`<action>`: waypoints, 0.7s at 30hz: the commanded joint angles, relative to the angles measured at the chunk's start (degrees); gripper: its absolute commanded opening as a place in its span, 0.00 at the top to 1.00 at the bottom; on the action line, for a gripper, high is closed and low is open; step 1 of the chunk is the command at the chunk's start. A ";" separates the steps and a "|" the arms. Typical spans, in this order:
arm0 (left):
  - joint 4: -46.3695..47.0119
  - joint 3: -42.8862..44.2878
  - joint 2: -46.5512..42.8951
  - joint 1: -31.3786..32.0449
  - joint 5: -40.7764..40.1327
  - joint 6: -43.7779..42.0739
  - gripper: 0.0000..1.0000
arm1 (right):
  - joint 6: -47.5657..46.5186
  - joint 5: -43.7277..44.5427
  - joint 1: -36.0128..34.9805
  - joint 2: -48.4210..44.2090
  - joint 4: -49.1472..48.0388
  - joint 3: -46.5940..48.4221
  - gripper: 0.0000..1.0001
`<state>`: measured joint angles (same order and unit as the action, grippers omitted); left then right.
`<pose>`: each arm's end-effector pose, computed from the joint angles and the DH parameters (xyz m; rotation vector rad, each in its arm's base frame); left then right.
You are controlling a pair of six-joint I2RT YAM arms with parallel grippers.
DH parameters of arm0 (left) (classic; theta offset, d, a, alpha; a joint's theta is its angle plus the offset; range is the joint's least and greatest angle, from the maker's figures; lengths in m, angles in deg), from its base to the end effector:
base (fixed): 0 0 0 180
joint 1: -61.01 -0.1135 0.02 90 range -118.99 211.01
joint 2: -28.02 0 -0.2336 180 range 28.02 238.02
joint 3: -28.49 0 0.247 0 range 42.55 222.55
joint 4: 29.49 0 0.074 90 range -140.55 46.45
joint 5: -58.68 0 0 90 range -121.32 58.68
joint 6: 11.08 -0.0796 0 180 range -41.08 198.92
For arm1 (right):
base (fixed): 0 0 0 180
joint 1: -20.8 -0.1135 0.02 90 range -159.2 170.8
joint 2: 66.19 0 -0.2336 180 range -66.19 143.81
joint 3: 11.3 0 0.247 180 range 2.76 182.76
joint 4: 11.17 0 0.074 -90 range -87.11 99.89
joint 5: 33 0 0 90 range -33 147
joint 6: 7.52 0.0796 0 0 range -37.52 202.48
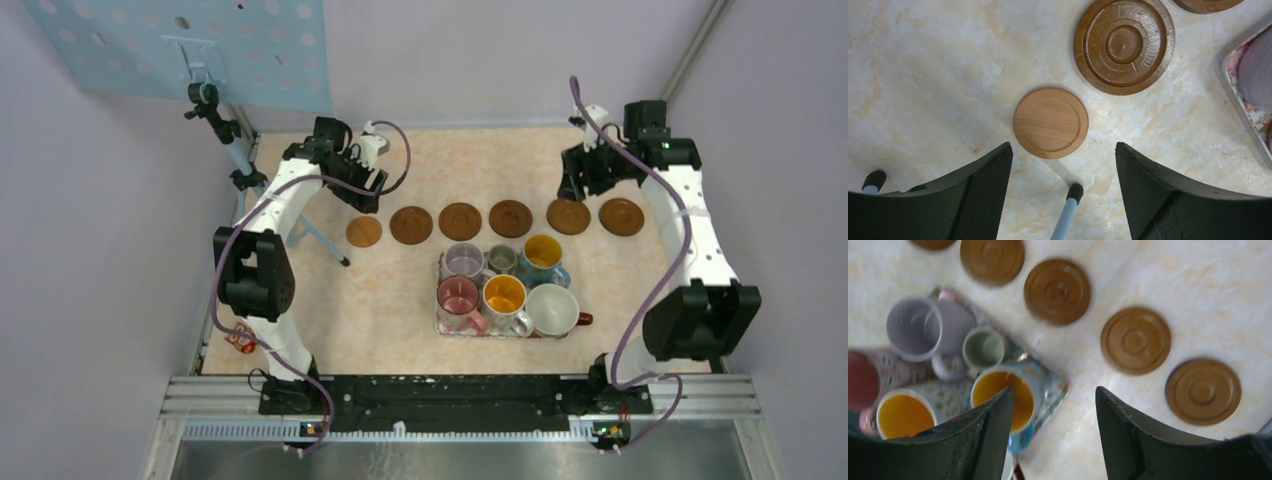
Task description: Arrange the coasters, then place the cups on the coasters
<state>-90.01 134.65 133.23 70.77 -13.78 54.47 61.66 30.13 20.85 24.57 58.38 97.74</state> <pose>0.3943 -0.0922 0.2138 0.8563 2.4172 -0.3029 0.3484 0.0357 0.3114 -0.6227 2.2944 0.4057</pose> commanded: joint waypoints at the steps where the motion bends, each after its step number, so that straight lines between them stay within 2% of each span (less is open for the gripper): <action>1: 3.57 -2.59 -4.41 -0.17 4.77 -0.87 0.19 | -16.13 -0.56 -2.44 -11.93 9.18 -12.07 0.39; 4: 4.43 -4.14 -5.72 -0.09 5.74 -0.38 0.19 | -21.01 3.53 -5.70 -19.02 9.02 -21.07 0.39; 8: 5.49 -6.11 -7.16 -0.09 6.66 0.25 0.19 | -19.16 7.98 -11.13 -24.44 5.22 -29.92 0.39; 11: 5.51 -6.84 -8.00 -0.09 6.86 0.87 0.19 | -13.98 10.30 -12.14 -23.87 1.41 -32.73 0.40; 15: 6.23 -7.98 -9.46 -0.10 6.97 1.46 0.18 | -7.89 12.97 -12.38 -19.76 -1.50 -33.48 0.47; 21: 7.16 -9.34 -10.91 -0.13 6.75 1.91 0.18 | -5.66 14.88 -12.90 -16.99 -4.01 -35.29 0.53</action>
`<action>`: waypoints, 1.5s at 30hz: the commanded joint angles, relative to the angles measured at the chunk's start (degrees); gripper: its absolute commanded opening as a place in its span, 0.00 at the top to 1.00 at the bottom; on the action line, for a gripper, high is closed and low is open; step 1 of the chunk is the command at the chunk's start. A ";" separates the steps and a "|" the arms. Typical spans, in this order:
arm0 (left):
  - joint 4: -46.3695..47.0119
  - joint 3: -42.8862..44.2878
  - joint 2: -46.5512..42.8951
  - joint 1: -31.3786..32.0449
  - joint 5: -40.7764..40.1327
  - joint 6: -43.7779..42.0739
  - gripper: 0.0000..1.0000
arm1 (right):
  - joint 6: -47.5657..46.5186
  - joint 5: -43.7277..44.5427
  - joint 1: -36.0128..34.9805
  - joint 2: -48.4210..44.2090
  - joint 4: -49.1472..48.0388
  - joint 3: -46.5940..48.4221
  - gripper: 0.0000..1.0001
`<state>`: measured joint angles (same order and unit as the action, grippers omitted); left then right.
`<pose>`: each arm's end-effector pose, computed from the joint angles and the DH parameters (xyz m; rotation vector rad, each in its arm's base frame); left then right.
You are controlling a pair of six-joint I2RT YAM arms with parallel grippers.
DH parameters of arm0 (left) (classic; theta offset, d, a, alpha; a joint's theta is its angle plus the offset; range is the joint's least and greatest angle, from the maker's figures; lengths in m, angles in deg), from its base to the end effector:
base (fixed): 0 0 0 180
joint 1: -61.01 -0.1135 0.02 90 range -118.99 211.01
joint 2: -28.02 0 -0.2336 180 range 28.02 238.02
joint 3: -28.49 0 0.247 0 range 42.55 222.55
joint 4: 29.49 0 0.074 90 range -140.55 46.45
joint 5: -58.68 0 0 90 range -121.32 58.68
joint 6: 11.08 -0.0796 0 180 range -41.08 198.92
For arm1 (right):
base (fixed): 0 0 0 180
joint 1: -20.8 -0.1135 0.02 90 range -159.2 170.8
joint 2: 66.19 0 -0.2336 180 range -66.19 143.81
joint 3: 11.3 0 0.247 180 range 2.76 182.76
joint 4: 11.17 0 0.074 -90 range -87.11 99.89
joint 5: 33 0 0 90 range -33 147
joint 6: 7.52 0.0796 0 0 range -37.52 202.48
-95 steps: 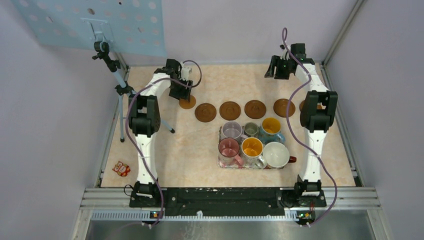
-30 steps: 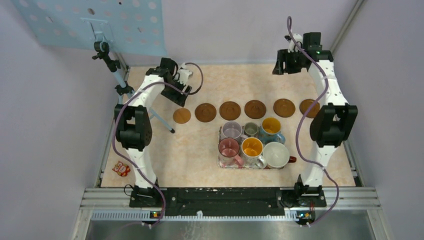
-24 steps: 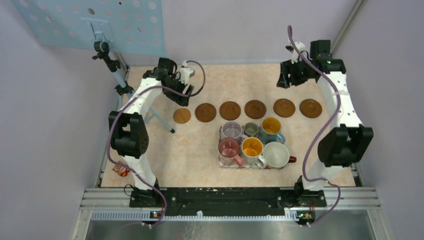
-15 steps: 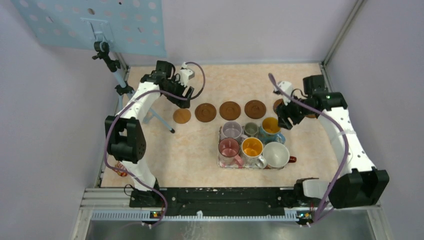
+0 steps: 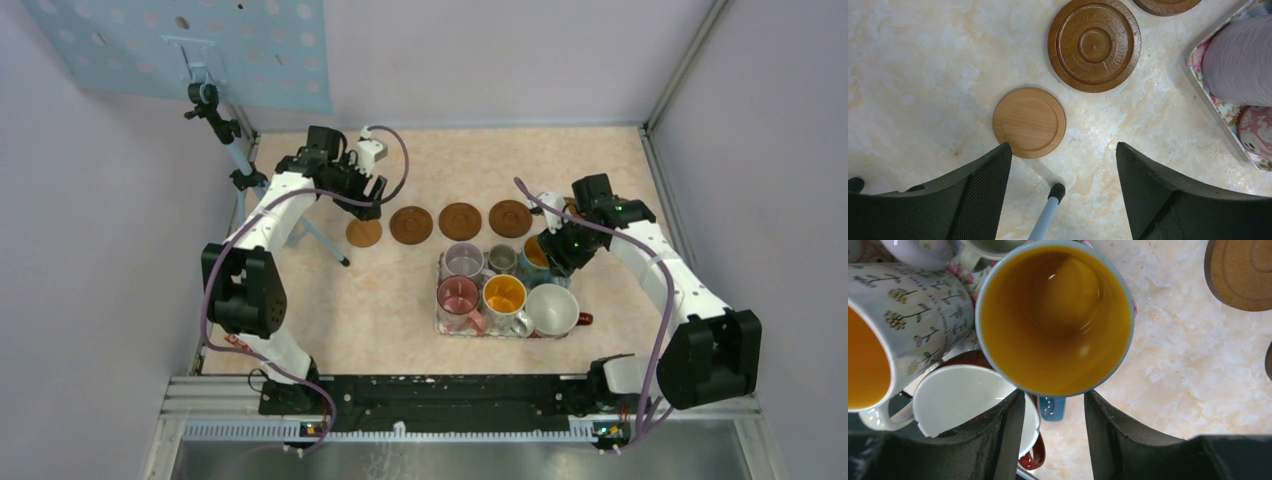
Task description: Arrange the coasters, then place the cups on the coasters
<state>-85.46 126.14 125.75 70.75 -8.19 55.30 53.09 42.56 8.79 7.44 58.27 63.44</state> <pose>0.3699 -0.0952 0.2225 0.8597 2.3298 -0.4121 0.2472 0.0729 0.2020 -1.0229 2.5205 0.2619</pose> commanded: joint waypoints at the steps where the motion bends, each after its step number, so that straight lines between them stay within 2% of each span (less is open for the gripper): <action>1: 2.69 -1.21 -3.69 -0.08 1.05 1.25 0.18 | 3.14 2.87 -0.95 0.17 -4.54 -1.41 0.54; 9: 3.92 -3.63 -5.42 -0.15 0.96 2.08 0.18 | 6.21 6.24 -1.46 -1.38 -10.80 -6.56 0.58; 17: 3.95 -3.64 -5.54 -0.08 0.95 1.88 0.18 | 5.44 6.90 -1.77 -2.61 -16.90 -10.89 0.63; 24: 3.55 -3.67 -5.53 -0.12 1.18 1.76 0.18 | 5.11 6.68 -1.90 -3.63 -18.54 -12.18 0.78; 30: 3.33 -3.90 -5.70 -0.08 1.54 1.83 0.18 | 2.89 5.49 -1.88 -7.20 -16.33 -11.71 1.00; 37: 3.41 -4.02 -5.93 -0.11 1.44 2.02 0.17 | 2.94 5.37 -1.93 -15.05 -15.70 -11.03 1.00; 43: 3.65 -4.03 -5.63 -0.09 1.54 2.41 0.02 | 5.04 6.73 -1.95 -18.86 -16.65 -10.05 1.00; 45: 3.93 -3.74 -5.54 -0.14 1.42 2.75 0.01 | 7.08 8.00 -1.92 -19.15 -18.28 -9.05 1.00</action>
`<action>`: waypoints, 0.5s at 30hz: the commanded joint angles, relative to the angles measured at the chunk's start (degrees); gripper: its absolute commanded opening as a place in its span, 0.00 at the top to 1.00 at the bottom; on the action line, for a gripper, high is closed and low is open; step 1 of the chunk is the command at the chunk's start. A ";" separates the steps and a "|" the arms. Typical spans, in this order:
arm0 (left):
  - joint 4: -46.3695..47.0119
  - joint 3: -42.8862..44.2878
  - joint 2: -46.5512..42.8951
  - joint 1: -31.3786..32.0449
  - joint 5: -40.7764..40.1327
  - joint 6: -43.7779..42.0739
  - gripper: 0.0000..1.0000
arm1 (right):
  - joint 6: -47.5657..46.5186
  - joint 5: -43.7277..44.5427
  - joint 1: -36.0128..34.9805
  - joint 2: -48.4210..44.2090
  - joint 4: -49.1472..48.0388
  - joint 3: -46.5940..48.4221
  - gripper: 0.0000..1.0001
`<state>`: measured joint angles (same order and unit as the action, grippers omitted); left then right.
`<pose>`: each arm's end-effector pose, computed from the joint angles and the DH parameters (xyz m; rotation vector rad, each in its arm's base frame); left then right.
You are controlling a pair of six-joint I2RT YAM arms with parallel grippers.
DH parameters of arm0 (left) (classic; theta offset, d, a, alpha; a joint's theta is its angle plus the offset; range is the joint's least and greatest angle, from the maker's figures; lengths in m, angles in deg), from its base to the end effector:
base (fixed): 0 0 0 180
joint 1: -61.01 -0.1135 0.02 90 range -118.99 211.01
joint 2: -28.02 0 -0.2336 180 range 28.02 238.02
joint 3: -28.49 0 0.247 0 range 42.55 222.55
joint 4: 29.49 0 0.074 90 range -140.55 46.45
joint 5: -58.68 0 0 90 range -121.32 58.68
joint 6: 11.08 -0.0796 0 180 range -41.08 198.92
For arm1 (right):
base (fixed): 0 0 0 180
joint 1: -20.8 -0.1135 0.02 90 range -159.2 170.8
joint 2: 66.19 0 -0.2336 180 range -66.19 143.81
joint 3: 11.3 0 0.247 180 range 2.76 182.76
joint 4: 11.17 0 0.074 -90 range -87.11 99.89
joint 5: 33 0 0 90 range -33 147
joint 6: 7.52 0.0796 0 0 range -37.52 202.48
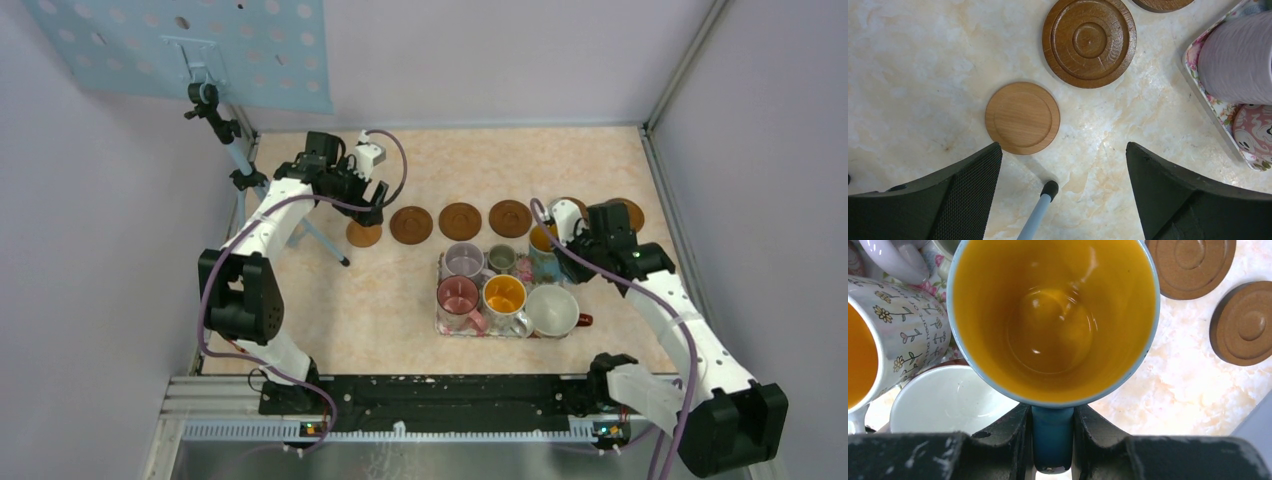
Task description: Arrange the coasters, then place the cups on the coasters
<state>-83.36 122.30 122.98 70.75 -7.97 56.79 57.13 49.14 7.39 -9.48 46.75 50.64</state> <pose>0.3608 -0.0939 0.2208 0.8304 2.3243 -0.4222 0.2216 0.0640 0.2097 -0.8770 2.3198 0.0823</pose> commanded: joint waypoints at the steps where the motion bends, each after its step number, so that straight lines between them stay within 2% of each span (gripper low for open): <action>1: 1.99 0.20 -2.76 -0.08 1.13 1.44 0.01 | 4.52 2.54 -0.53 -2.29 -7.83 4.35 1.00; 9: 3.95 1.38 -3.02 -0.10 -1.03 1.48 0.01 | 22.29 21.08 1.73 0.83 -16.37 9.14 1.00; 15: 5.07 2.03 -3.03 -0.16 -2.43 2.05 0.01 | 34.73 22.36 12.92 8.36 -16.58 14.49 1.00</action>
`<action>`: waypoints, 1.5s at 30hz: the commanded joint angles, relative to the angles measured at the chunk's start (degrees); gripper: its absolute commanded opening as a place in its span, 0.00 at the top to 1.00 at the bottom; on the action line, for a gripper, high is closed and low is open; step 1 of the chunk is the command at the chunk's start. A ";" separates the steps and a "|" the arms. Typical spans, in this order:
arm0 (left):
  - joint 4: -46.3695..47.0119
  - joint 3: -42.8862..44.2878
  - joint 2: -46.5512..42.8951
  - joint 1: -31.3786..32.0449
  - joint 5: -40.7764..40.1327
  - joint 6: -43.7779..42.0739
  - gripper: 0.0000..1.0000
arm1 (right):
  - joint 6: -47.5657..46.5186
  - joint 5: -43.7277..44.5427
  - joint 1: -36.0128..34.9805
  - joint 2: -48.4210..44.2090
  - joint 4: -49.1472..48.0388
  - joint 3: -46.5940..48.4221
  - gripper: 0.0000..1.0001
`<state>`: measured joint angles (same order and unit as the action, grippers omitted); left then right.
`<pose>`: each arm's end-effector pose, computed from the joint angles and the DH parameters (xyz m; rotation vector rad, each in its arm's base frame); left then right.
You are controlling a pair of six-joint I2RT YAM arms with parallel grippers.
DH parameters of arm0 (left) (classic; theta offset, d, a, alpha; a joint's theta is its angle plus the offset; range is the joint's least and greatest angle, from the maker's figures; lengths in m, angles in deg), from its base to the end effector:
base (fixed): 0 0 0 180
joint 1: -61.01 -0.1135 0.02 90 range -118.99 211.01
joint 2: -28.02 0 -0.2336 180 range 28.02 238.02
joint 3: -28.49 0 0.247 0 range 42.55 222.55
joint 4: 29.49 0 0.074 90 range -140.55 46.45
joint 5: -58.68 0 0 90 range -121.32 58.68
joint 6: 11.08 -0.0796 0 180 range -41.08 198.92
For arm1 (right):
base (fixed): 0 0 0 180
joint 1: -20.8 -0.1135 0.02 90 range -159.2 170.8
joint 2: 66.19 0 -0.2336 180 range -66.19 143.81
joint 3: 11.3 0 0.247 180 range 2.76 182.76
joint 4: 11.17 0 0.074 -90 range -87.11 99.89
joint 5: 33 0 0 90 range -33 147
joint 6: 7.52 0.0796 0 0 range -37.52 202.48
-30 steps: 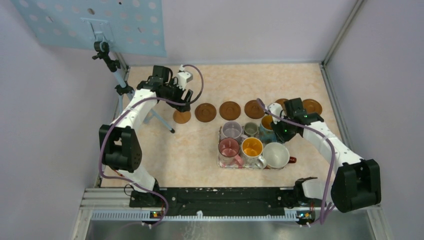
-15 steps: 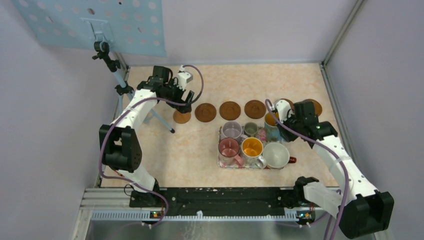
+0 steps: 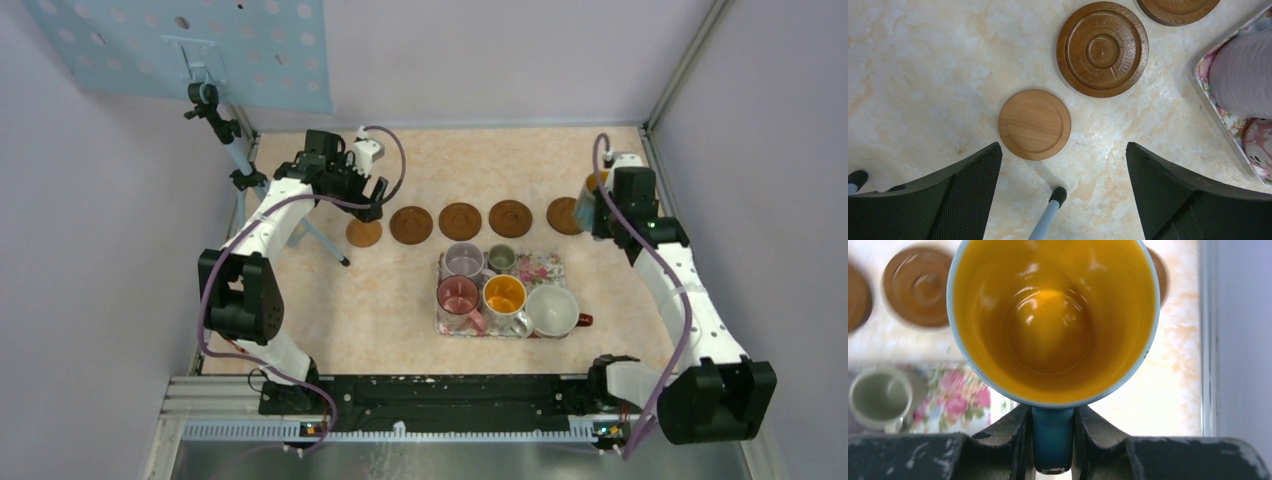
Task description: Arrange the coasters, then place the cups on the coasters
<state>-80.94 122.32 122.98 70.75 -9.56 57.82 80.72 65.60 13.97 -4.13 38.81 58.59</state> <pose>0.3666 -0.0929 0.2239 0.7991 2.3018 -0.3835 0.2680 0.0201 0.2510 -0.0957 2.2977 -0.1275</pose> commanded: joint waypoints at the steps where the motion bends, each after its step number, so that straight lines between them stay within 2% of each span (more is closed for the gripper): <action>1: 2.67 2.12 -3.03 -0.16 -0.84 1.15 0.01 | 12.23 6.17 8.98 4.12 -9.38 6.98 1.00; 6: 2.52 2.09 -2.85 -0.11 -0.67 1.84 0.01 | 17.11 8.79 15.31 9.59 -12.14 9.11 1.00; 9: 2.60 1.80 -2.80 -0.14 -0.66 2.02 0.01 | 20.78 13.33 16.29 12.51 -12.37 10.35 1.00; 13: 2.86 2.71 -1.97 -0.16 -0.91 2.18 0.01 | 22.63 12.95 17.01 14.66 -16.77 8.76 1.00; 19: 2.74 3.22 -1.00 -0.16 -1.87 3.57 0.01 | 21.45 11.06 17.38 14.63 -29.33 2.71 1.00; 33: 3.37 1.69 -1.11 -0.16 -2.78 6.03 0.01 | 20.15 12.98 17.31 22.98 -33.74 4.04 1.00; 45: 3.60 1.98 -0.56 -0.16 -2.42 8.41 0.01 | 18.70 12.49 17.29 25.34 -37.72 1.89 1.00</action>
<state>-79.49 123.48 123.00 70.75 -12.32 64.79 100.24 76.57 30.73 21.66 11.17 59.66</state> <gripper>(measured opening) 0.987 0.239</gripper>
